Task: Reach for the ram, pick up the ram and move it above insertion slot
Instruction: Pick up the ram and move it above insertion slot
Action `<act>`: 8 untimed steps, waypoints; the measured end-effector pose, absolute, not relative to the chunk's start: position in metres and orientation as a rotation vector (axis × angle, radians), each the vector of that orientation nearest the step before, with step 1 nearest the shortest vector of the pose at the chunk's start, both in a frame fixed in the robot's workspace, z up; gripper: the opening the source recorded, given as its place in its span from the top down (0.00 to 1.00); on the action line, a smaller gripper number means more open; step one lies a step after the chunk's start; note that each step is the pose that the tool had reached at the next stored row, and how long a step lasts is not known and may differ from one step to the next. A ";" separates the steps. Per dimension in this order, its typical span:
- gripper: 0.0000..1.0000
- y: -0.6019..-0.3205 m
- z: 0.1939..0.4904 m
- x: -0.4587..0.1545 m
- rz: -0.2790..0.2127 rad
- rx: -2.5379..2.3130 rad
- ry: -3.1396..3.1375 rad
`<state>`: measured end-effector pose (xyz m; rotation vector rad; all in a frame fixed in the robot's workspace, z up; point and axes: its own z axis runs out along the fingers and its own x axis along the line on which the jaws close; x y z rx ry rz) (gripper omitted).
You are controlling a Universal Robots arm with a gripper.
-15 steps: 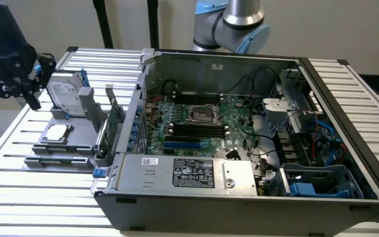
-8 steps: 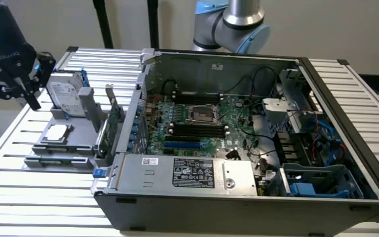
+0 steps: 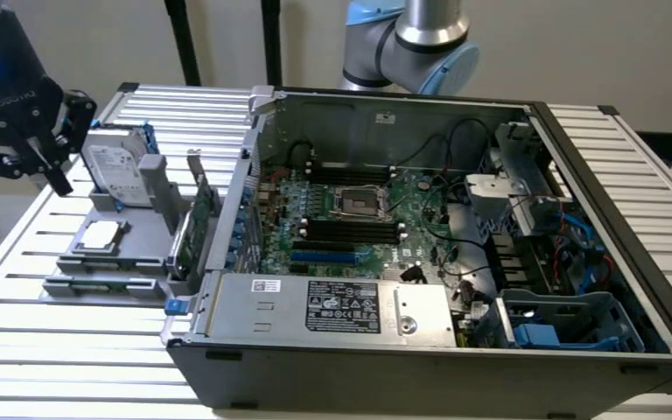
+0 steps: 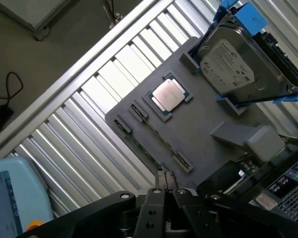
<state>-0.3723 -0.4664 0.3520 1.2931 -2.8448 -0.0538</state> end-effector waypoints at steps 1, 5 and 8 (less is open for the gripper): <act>0.89 -0.466 0.352 -0.372 -0.054 1.318 -2.833; 0.89 -0.466 0.352 -0.372 -0.053 1.421 -2.781; 0.89 -0.466 0.351 -0.372 -0.052 1.495 -2.741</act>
